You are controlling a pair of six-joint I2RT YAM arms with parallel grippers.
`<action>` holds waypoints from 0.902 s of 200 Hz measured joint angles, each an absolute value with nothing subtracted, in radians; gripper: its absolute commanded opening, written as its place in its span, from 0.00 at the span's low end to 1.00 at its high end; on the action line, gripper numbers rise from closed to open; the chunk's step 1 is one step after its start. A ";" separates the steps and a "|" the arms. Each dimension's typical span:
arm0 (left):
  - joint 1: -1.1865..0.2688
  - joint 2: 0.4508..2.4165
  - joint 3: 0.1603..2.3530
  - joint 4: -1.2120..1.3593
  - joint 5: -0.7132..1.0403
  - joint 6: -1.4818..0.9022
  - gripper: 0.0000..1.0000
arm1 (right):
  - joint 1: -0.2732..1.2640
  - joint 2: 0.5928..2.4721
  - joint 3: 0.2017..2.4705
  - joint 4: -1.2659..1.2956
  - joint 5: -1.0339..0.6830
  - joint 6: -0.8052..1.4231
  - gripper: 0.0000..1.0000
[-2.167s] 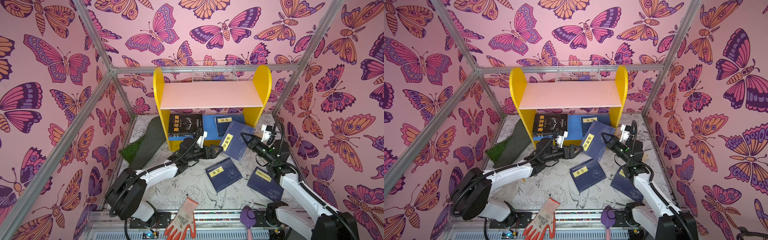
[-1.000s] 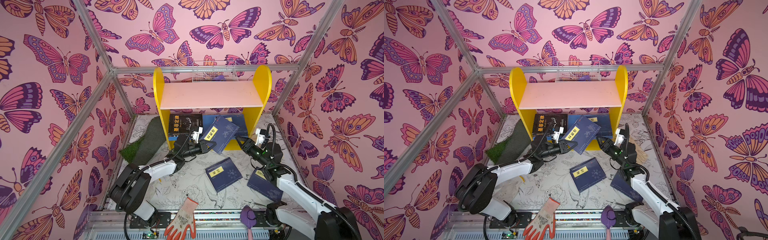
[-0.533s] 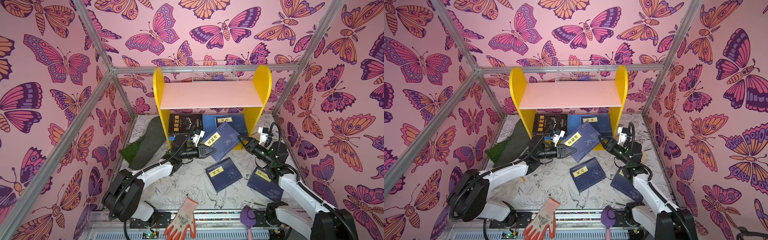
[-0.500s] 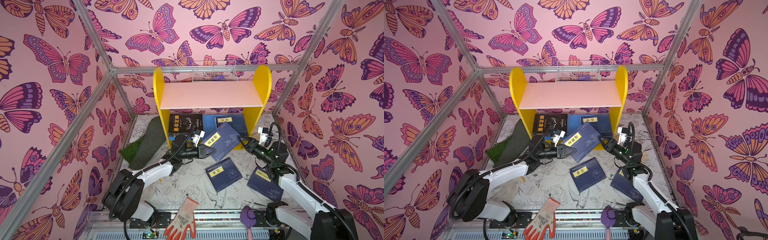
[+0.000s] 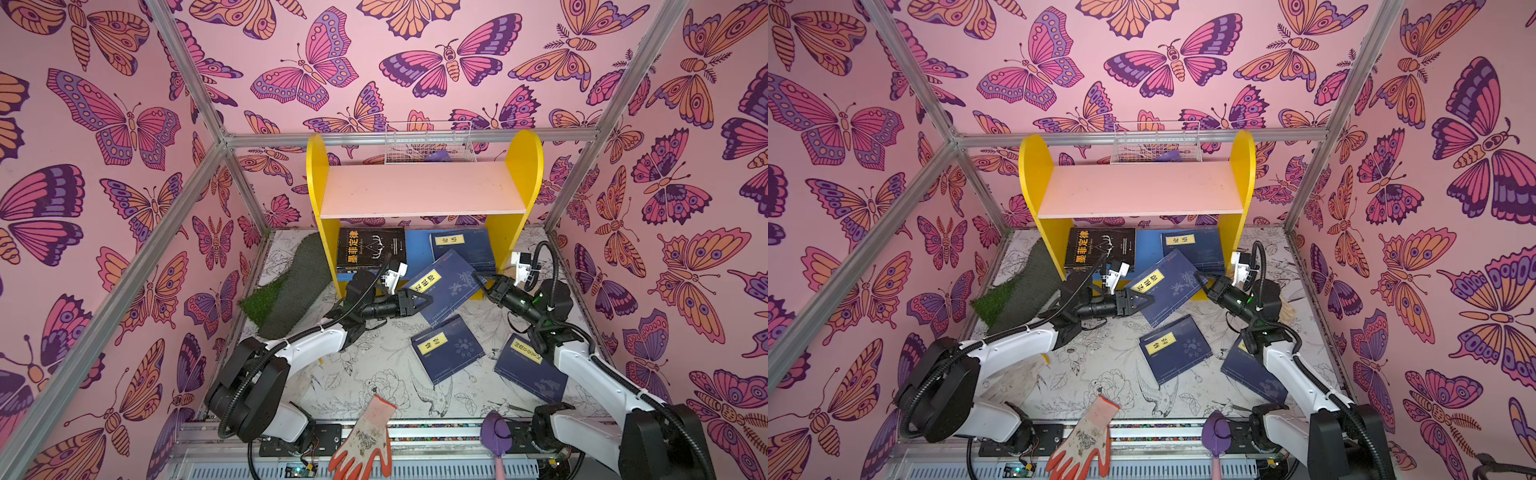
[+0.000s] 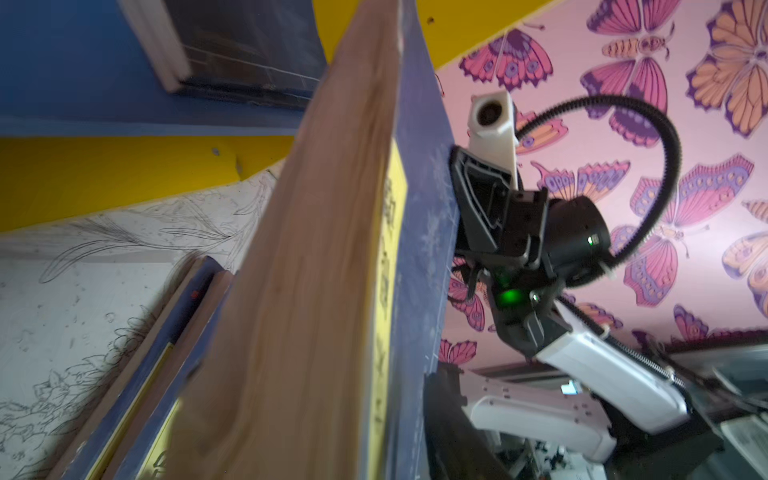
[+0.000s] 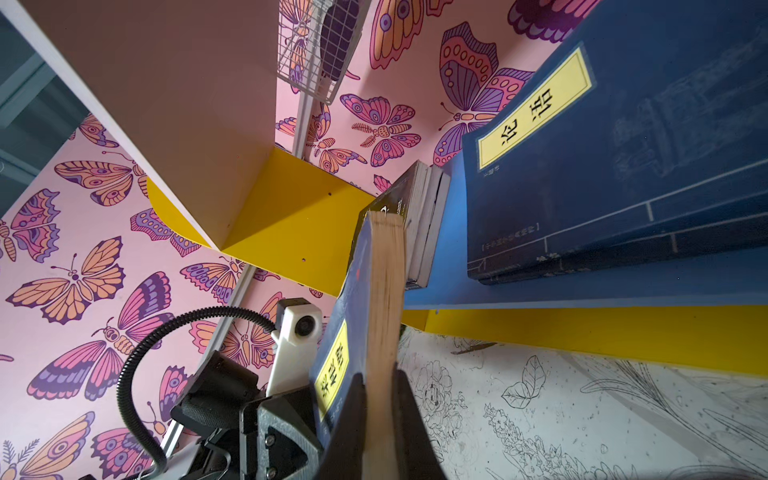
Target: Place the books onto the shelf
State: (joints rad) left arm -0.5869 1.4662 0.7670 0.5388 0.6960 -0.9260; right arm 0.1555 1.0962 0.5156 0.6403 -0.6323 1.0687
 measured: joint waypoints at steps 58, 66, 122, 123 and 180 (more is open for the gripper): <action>-0.587 1.413 0.715 0.524 0.572 -0.937 0.58 | 0.084 1.170 0.438 0.890 -0.582 1.265 0.00; -0.587 1.409 0.715 0.527 0.572 -0.937 0.58 | 0.081 1.188 0.433 0.928 -0.572 1.294 0.00; -0.604 1.422 0.715 0.579 0.598 -0.952 0.58 | 0.080 1.260 0.433 1.100 -0.539 1.411 0.00; -0.605 1.423 0.715 0.580 0.599 -0.953 0.58 | 0.080 1.260 0.432 1.101 -0.539 1.411 0.00; -0.620 1.486 0.715 0.760 0.616 -1.012 0.58 | 0.080 1.251 0.432 1.117 -0.550 1.410 0.00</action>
